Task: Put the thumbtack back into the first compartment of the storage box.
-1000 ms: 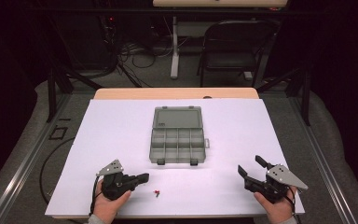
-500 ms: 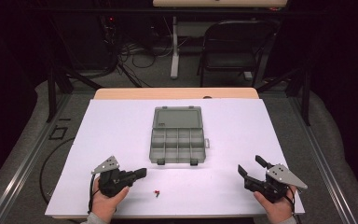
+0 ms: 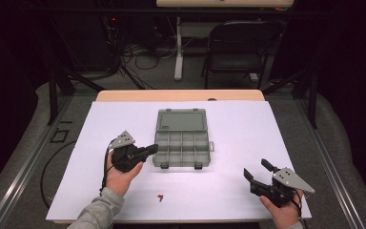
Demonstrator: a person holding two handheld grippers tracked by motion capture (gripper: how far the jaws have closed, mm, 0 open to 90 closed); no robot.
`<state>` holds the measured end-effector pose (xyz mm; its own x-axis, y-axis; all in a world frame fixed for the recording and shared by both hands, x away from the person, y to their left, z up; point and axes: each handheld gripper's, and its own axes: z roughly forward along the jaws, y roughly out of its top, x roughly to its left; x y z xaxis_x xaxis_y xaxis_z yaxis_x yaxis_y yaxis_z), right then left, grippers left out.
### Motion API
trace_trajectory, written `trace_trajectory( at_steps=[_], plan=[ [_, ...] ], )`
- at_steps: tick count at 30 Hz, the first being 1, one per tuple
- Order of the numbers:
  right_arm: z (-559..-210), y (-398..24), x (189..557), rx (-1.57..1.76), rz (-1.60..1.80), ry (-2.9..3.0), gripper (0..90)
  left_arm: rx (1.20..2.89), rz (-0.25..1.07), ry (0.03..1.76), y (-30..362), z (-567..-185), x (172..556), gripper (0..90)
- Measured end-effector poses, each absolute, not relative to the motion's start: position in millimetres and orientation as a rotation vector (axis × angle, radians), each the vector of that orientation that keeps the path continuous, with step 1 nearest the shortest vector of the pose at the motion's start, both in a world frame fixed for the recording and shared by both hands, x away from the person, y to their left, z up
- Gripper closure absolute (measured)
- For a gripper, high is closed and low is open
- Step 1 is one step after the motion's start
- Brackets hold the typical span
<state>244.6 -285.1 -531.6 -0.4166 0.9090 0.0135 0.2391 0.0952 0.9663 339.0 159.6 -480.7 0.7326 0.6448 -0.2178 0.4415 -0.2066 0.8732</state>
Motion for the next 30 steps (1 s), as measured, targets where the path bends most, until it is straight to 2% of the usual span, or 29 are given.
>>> trace_trajectory(
  at_steps=[10,30],
  plan=[
    [-532,-285,245,1.135,1.350,1.747,24.5,1.888,0.248,0.863,141,-481,368,90.0],
    [-533,-285,246,1.143,1.350,1.756,24.4,1.865,0.240,0.970,134,-496,405,90.0]
  ],
)
